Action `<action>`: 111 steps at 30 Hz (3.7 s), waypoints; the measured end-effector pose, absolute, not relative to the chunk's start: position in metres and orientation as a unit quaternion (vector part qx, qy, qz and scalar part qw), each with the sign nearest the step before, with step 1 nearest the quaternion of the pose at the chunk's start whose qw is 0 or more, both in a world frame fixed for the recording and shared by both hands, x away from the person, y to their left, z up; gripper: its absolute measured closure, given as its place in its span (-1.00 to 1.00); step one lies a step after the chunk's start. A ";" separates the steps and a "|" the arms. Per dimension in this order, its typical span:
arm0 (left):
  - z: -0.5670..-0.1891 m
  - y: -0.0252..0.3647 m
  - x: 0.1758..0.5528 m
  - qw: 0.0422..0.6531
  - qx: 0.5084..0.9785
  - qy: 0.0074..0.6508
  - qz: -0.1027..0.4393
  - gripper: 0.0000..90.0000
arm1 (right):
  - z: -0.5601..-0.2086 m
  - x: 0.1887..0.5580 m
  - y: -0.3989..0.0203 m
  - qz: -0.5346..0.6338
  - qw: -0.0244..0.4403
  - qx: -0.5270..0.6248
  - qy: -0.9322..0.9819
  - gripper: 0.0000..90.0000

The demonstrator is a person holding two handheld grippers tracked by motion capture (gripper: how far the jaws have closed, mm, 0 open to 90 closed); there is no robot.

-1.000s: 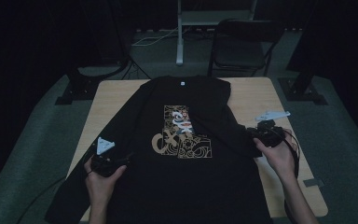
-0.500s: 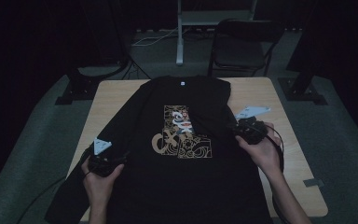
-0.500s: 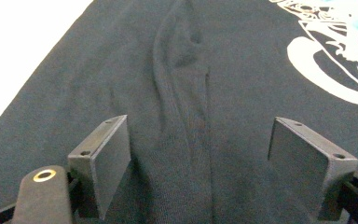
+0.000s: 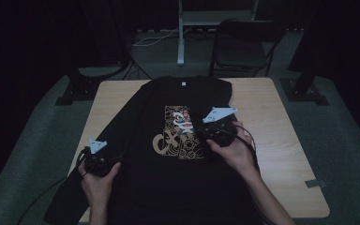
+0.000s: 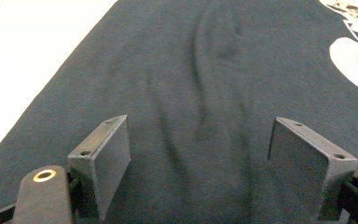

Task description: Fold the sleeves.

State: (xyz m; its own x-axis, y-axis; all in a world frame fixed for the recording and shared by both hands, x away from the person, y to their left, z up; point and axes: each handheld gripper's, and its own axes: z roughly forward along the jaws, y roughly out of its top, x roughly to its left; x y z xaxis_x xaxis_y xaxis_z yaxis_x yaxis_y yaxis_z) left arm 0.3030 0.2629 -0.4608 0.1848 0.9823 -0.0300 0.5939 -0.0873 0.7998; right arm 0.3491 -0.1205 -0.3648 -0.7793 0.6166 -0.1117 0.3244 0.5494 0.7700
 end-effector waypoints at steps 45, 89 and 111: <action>-0.463 0.260 0.306 0.340 0.697 0.575 0.258 -0.50 | -0.379 0.337 0.059 0.443 0.075 0.169 0.877 0.87; -0.454 0.263 0.294 0.372 0.667 0.565 0.311 -0.50 | -0.379 0.358 0.049 0.455 0.013 0.173 0.873 0.25; -0.450 0.262 0.288 0.382 0.659 0.556 0.333 -0.50 | -0.392 0.379 -0.022 0.404 0.066 0.228 0.884 0.12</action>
State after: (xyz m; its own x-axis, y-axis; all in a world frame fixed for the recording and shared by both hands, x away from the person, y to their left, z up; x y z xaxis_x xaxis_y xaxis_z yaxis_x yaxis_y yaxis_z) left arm 0.2882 0.2619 -0.4503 0.1590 0.9872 0.0149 0.4783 -0.0902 0.8735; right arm 0.3794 -0.0225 -0.3919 -0.8874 0.4560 0.0678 0.3497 0.5699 0.7436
